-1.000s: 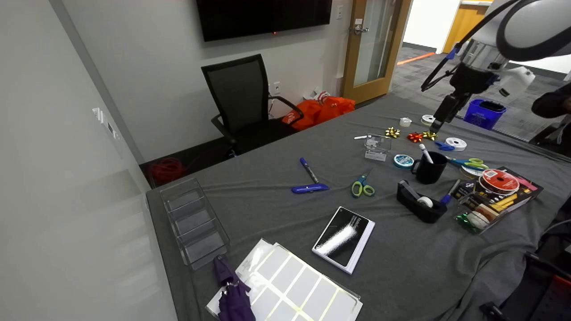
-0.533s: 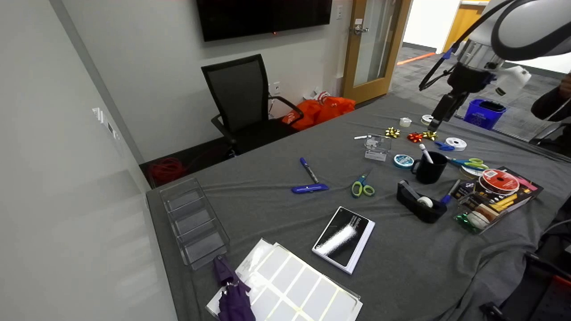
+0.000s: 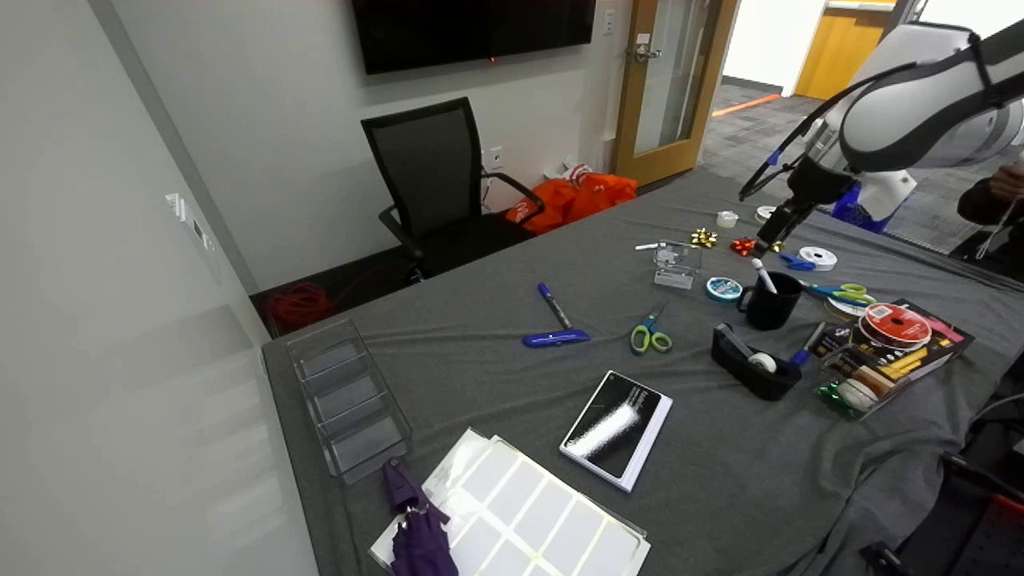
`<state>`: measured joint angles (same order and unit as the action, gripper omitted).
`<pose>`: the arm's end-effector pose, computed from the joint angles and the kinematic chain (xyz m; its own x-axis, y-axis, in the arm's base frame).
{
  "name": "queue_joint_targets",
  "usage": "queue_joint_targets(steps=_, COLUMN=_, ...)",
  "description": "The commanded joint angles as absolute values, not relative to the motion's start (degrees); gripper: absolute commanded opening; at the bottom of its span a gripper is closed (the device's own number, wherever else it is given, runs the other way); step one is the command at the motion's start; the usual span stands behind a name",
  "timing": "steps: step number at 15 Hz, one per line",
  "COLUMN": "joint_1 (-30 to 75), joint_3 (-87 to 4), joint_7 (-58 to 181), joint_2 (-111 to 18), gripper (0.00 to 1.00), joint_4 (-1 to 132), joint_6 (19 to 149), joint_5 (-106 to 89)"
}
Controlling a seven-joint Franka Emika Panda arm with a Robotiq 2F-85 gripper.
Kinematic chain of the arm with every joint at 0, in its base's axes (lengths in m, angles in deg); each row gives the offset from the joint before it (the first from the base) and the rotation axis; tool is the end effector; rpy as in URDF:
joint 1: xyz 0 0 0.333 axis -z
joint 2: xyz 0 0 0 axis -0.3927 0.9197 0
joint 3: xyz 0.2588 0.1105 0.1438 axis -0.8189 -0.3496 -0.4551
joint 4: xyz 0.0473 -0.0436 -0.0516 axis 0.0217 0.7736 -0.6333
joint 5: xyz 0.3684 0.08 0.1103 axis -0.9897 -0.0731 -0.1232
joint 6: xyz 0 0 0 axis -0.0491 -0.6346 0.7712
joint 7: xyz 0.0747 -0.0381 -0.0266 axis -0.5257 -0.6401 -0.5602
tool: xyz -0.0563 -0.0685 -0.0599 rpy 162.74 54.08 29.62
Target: Take the marker out of the black mug.
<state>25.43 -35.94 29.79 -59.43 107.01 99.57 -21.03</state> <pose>0.5196 -0.1114 0.3319 0.9636 0.1221 0.2378 0.1251 -0.9921 0.0028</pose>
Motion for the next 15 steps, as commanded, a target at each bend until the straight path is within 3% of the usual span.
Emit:
queue_joint_targets(steps=1, joint_1=28.9, joint_3=-37.6, joint_7=27.2, joint_2=-53.6, gripper=0.63, joint_4=107.3, joint_6=105.8, joint_5=-21.2)
queue_joint_targets(steps=7, joint_1=34.2, joint_3=-40.2, joint_7=25.4, joint_2=-48.5, gripper=0.19, joint_4=107.2, joint_6=112.3, joint_5=-19.6)
queue_joint_targets(steps=10, joint_1=36.8, joint_3=-41.2, joint_7=23.9, joint_2=-47.7, gripper=0.11, joint_4=107.0, joint_6=113.3, joint_5=-18.6)
queue_joint_targets(steps=12, joint_1=38.1, joint_3=-41.7, joint_7=23.0, joint_2=-48.2, gripper=0.11, joint_4=107.2, joint_6=112.9, joint_5=-18.2)
queue_joint_targets(steps=13, joint_1=38.7, joint_3=-41.9, joint_7=22.4, joint_2=-48.3, gripper=0.16, joint_4=107.2, joint_6=112.8, joint_5=-18.2)
queue_joint_targets(steps=14, joint_1=39.3, joint_3=-42.1, joint_7=21.6, joint_2=-48.5, gripper=0.35, joint_4=107.2, joint_6=112.9, joint_5=-18.2)
queue_joint_targets(steps=15, joint_1=39.7, joint_3=-42.2, joint_7=21.0, joint_2=-48.4, gripper=0.41, joint_4=107.2, joint_6=113.0, joint_5=-18.2)
